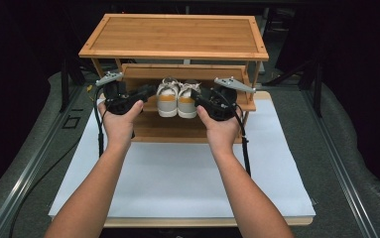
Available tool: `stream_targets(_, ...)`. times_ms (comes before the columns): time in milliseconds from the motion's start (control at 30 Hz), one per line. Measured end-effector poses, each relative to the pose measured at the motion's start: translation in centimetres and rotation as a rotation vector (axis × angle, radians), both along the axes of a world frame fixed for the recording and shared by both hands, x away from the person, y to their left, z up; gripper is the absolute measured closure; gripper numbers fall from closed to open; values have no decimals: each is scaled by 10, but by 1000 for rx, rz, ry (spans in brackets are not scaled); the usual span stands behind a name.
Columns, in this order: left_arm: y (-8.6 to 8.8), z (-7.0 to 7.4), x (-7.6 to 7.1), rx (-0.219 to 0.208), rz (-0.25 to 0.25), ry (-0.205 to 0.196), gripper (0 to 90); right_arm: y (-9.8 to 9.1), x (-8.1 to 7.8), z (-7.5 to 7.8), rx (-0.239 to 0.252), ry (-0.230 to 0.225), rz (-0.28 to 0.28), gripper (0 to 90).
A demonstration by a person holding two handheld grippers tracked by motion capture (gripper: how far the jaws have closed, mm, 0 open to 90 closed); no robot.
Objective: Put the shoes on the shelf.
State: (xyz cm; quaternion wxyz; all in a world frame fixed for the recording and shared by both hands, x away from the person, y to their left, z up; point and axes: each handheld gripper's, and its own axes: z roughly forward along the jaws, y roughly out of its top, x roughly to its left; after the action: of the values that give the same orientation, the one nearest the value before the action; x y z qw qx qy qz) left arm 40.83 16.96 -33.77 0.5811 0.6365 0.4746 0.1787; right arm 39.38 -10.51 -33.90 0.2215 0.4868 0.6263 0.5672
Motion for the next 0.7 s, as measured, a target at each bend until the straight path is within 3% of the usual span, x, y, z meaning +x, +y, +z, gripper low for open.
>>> stream_targets(233,8,-6,-5,34,-13,6,783,-13,-6,0,-14,-19,-4,734)
stream_targets(400,10,-12,-7,17,-38,20,894,-21,-7,-5,-24,-8,11,852)
stream_targets(567,8,-17,-5,21,-51,38,897,-23,-5,-12,-22,14,27,900)
stream_targets(700,0,-21,-6,78,-63,41,898,-21,-2,-19,-35,35,42,900)
